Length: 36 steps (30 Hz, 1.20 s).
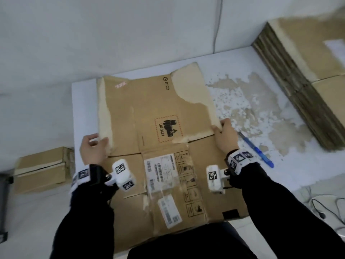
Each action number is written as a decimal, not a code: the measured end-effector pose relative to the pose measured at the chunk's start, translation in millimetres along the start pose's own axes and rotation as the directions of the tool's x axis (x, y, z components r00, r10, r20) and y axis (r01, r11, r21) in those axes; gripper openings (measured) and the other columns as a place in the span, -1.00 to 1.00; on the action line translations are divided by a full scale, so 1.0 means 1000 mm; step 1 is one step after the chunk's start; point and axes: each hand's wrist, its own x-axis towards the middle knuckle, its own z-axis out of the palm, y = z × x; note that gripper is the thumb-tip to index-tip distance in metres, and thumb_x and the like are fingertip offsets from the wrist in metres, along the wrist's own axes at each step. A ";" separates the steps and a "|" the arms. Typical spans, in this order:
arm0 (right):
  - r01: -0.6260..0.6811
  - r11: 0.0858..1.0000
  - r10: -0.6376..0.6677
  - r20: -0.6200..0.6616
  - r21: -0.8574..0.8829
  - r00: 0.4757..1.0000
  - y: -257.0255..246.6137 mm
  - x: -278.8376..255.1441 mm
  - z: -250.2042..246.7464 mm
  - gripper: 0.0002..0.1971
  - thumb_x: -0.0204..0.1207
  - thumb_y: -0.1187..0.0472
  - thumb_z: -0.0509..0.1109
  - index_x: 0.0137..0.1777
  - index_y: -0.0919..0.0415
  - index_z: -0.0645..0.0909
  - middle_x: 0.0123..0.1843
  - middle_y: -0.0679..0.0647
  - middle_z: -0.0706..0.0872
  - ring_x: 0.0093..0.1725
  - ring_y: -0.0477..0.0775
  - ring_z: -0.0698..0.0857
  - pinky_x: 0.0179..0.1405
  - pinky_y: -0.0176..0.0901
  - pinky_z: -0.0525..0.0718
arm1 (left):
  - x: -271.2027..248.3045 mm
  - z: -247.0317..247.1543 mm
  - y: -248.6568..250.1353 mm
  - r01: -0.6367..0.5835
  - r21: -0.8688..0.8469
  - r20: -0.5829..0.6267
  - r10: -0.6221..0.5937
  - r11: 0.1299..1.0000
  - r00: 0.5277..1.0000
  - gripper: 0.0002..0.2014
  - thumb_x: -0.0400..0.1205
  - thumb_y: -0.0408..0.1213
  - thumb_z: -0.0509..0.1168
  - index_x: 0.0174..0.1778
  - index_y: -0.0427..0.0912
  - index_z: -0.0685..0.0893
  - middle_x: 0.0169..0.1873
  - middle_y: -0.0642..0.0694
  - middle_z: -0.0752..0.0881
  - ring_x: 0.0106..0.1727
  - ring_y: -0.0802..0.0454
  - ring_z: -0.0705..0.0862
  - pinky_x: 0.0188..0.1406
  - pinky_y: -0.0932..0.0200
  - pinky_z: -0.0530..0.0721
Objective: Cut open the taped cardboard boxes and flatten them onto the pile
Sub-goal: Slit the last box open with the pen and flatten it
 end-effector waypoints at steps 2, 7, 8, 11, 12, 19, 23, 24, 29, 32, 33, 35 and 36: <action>0.041 0.999 -0.040 -0.028 0.034 0.999 -0.003 -0.006 -0.016 -0.66 0.66 0.18 0.24 0.31 0.39 0.38 0.11 0.26 0.63 0.16 0.28 0.63 -0.13 -0.21 0.38 | -0.012 -0.001 0.015 -0.051 -0.041 0.058 0.053 0.998 0.997 -0.74 0.59 -0.33 0.36 0.19 -0.12 0.57 0.12 -0.27 0.68 0.10 -0.20 0.68 0.02 -0.10 0.65; 0.138 0.977 -0.120 -0.118 0.161 0.986 0.002 0.003 -0.104 -0.73 0.63 0.18 0.30 0.21 0.34 0.43 0.05 0.23 0.60 0.15 0.19 0.59 -0.23 -0.32 0.33 | -0.074 0.019 0.076 -0.154 -0.201 0.097 0.176 0.967 0.980 -0.80 0.68 -0.37 0.25 0.14 -0.08 0.41 0.07 -0.20 0.61 -0.11 -0.04 0.65 -0.41 0.34 0.59; 0.172 0.972 -0.148 -0.154 0.157 0.977 0.008 0.012 -0.128 -0.75 0.63 0.18 0.31 0.17 0.33 0.44 0.03 0.23 0.60 0.12 0.19 0.60 -0.23 -0.30 0.33 | -0.087 0.029 0.091 -0.180 -0.251 0.099 0.210 0.951 0.973 -0.81 0.68 -0.38 0.25 0.14 -0.09 0.41 0.05 -0.17 0.61 -0.19 0.07 0.64 -0.41 0.39 0.57; 0.213 0.959 -0.166 -0.240 0.187 0.956 0.033 0.047 -0.199 -0.71 0.61 0.11 0.33 0.19 0.30 0.44 0.06 0.22 0.63 0.12 0.22 0.60 -0.04 -0.15 0.44 | -0.128 0.076 0.141 -0.221 -0.400 0.123 0.291 0.889 0.949 -0.82 0.67 -0.39 0.25 0.04 -0.03 0.44 -0.09 -0.07 0.68 -0.33 0.32 0.66 -0.29 0.34 0.60; 0.225 0.951 -0.166 -0.265 0.211 0.950 0.042 0.062 -0.224 -0.69 0.62 0.10 0.32 0.21 0.30 0.43 0.02 0.13 0.62 0.09 0.16 0.59 -0.07 -0.20 0.43 | -0.142 0.099 0.155 -0.231 -0.434 0.133 0.316 0.871 0.939 -0.80 0.67 -0.42 0.25 -0.02 0.00 0.43 -0.15 -0.02 0.67 -0.38 0.39 0.65 -0.32 0.39 0.61; 0.252 0.954 -0.184 -0.347 0.162 0.920 0.128 0.180 -0.399 -0.64 0.62 0.22 0.31 0.37 0.27 0.40 0.06 0.15 0.59 -0.17 -0.04 0.59 -0.46 -0.60 0.44 | -0.264 0.297 0.237 -0.243 -0.524 0.146 0.367 0.816 0.919 -0.67 0.68 -0.54 0.16 0.31 -0.19 0.36 -0.12 -0.04 0.63 -0.24 0.23 0.62 -0.28 0.44 0.59; 0.210 0.977 -0.209 -0.364 -0.038 0.908 0.181 0.265 -0.482 -0.62 0.56 0.19 0.37 0.35 0.26 0.49 0.16 0.30 0.67 0.12 0.27 0.62 0.07 -0.15 0.50 | -0.317 0.410 0.273 -0.215 -0.466 0.182 0.331 0.858 0.926 -0.60 0.69 -0.55 0.13 0.47 -0.39 0.34 0.06 -0.17 0.55 -0.20 0.13 0.55 -0.42 0.58 0.51; 0.190 0.978 -0.209 -0.345 -0.090 0.915 0.192 0.284 -0.495 -0.61 0.55 0.20 0.37 0.35 0.26 0.50 0.19 0.33 0.67 0.16 0.30 0.62 0.14 -0.06 0.50 | -0.325 0.434 0.278 -0.191 -0.445 0.209 0.309 0.875 0.928 -0.60 0.70 -0.52 0.13 0.49 -0.36 0.33 0.08 -0.17 0.54 -0.20 0.13 0.55 -0.47 0.59 0.50; 0.134 0.949 -0.172 -0.111 -0.287 0.979 0.220 0.338 -0.513 -0.49 0.53 0.13 0.33 0.47 0.25 0.44 0.44 0.35 0.50 0.40 0.36 0.49 0.41 0.07 0.41 | -0.340 0.521 0.299 -0.031 -0.358 0.247 0.126 0.933 0.961 -0.60 0.70 -0.50 0.10 0.48 -0.27 0.34 0.03 -0.07 0.51 -0.13 0.02 0.56 -0.34 0.43 0.47; 0.096 0.909 -0.134 -0.067 -0.405 0.989 0.229 0.333 -0.489 -0.41 0.50 -0.05 0.34 0.53 0.00 0.36 0.68 0.20 -0.06 0.62 0.38 0.09 0.56 0.33 0.13 | -0.335 0.548 0.297 -0.150 -0.240 0.152 0.189 0.959 0.970 -0.61 0.67 -0.48 0.13 0.45 -0.29 0.39 0.24 -0.18 0.57 0.16 -0.12 0.60 0.11 0.25 0.50; 0.097 0.904 -0.138 -0.069 -0.417 0.988 0.231 0.327 -0.478 -0.40 0.51 -0.09 0.34 0.54 -0.06 0.32 0.69 0.18 -0.23 0.65 0.37 -0.09 0.56 0.41 0.01 | -0.333 0.554 0.295 -0.187 -0.193 0.145 0.216 0.963 0.966 -0.60 0.66 -0.46 0.17 0.45 -0.29 0.39 0.32 -0.24 0.55 0.26 -0.17 0.59 0.24 0.16 0.50; 0.124 0.907 -0.128 0.016 -0.402 0.992 0.234 0.316 -0.461 -0.31 0.49 -0.22 0.31 0.60 -0.13 0.19 0.66 0.19 -0.40 0.64 0.35 -0.32 0.50 0.56 -0.13 | -0.332 0.560 0.289 -0.238 -0.174 0.185 0.269 0.956 0.945 -0.49 0.62 -0.42 0.24 0.50 -0.30 0.30 0.39 -0.31 0.48 0.34 -0.24 0.55 0.32 0.08 0.50; 0.125 0.916 -0.096 0.093 -0.382 0.991 0.237 0.313 -0.453 -0.22 0.46 -0.29 0.30 0.63 -0.16 0.09 0.66 0.18 -0.42 0.63 0.34 -0.35 0.47 0.61 -0.18 | -0.333 0.561 0.285 -0.266 -0.191 0.228 0.307 0.945 0.924 -0.37 0.59 -0.39 0.29 0.56 -0.28 0.19 0.44 -0.31 0.42 0.38 -0.24 0.52 0.34 0.09 0.49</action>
